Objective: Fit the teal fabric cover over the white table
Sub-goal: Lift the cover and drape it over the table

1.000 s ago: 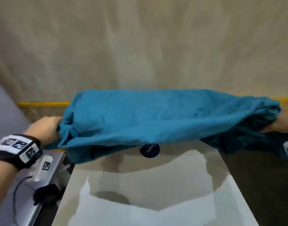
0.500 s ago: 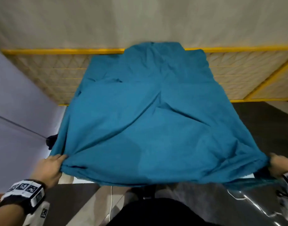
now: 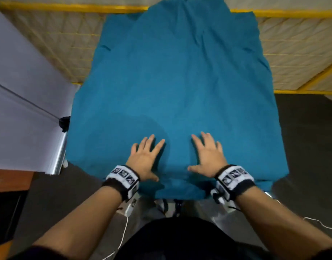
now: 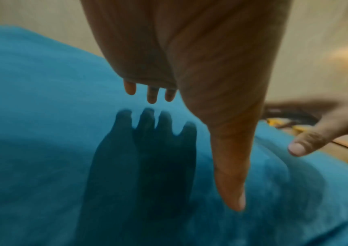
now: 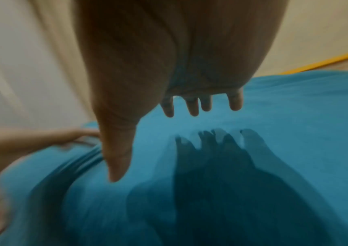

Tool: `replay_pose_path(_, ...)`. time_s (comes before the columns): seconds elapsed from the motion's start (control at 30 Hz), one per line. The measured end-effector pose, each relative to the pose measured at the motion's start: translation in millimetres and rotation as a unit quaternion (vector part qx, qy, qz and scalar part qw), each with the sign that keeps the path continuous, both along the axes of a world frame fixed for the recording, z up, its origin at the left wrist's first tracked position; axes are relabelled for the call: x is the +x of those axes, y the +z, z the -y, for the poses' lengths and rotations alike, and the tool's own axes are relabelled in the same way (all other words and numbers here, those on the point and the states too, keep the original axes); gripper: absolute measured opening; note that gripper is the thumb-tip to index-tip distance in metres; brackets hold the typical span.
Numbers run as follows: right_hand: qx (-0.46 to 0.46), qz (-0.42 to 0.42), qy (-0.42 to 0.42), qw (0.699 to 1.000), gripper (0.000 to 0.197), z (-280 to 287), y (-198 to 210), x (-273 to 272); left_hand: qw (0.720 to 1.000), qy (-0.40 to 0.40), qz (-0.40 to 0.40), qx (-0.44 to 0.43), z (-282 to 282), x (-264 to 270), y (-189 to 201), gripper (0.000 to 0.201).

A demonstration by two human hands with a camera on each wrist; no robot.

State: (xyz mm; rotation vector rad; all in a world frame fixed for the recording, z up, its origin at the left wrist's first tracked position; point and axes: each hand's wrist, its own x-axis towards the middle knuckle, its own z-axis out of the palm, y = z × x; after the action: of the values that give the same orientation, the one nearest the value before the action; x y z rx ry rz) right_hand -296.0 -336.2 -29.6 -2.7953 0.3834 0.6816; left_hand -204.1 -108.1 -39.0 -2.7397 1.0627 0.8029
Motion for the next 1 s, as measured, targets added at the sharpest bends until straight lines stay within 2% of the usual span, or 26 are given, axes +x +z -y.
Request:
replay_pose_path(0.07, -0.023, -0.017, 0.041, 0.999, 0.132, -23, -22, -8, 1.0, 0.006, 0.011, 0.022, 23, -18, -17, 0.131)
replay_pose_path(0.1, -0.041, -0.012, 0.031, 0.999, 0.133, -18, -34, -19, 0.999, 0.015, 0.037, 0.013, 24, -23, -27, 0.12)
replay_pose_path(0.17, -0.069, 0.015, -0.027, 0.997, 0.124, 6, -47, -45, 0.994, 0.06, 0.086, -0.028, 8, -27, -36, 0.09)
replay_pose_path(0.23, -0.075, 0.073, -0.094, 0.99, 0.107, 43, -54, -70, 0.982, 0.126, 0.134, -0.041, -19, -21, -41, 0.074)
replay_pose_path(0.3, -0.089, 0.112, -0.102, 0.984, 0.09, 74, -57, -84, 0.967, 0.211, 0.137, -0.029, -52, -5, -41, 0.076)
replay_pose_path(0.37, -0.093, 0.117, -0.084, 0.985, 0.075, 89, -58, -84, 0.957, 0.253, 0.138, 0.003, -79, 18, -38, 0.084)
replay_pose_path(0.43, -0.073, 0.111, -0.071, 0.989, 0.055, 88, -60, -82, 0.963, 0.217, 0.155, 0.032, -96, 33, -39, 0.074)
replay_pose_path(0.5, -0.031, 0.105, -0.066, 0.992, 0.038, 87, -59, -81, 0.97, 0.167, 0.171, 0.054, -107, 38, -43, 0.051)
replay_pose_path(0.57, 0.011, 0.075, -0.093, 0.993, 0.039, 92, -59, -85, 0.977, 0.138, 0.148, 0.062, -114, 40, -38, 0.035)
replay_pose_path(0.67, 0.042, 0.039, -0.155, 0.986, 0.039, 104, -58, -97, 0.99, 0.121, 0.047, 0.054, -125, 35, -29, 0.019)
replay_pose_path(0.73, 0.073, -0.005, -0.173, 0.982, 0.042, 108, -50, -100, 0.993, 0.119, -0.007, 0.025, -133, 30, -21, 0.023)
replay_pose_path(0.8, 0.144, -0.011, -0.213, 0.966, 0.041, 110, -36, -97, 0.989, 0.139, -0.026, -0.05, -139, 37, -14, 0.044)
replay_pose_path(0.87, 0.19, 0.068, -0.316, 0.927, 0.049, 125, -25, -87, 0.969, 0.208, 0.031, -0.128, -144, 68, -10, 0.057)
replay_pose_path(0.9, 0.185, 0.113, -0.355, 0.909, 0.048, 136, -18, -79, 0.953, 0.258, 0.063, -0.148, -146, 90, -8, 0.061)
replay_pose_path(0.93, 0.169, 0.144, -0.374, 0.9, 0.044, 147, -11, -67, 0.939, 0.299, 0.087, -0.149, -147, 114, -5, 0.064)
replay_pose_path(1.0, 0.11, 0.152, -0.372, 0.909, 0.033, 167, 3, -36, 0.927, 0.337, 0.107, -0.123, -139, 160, 3, 0.058)
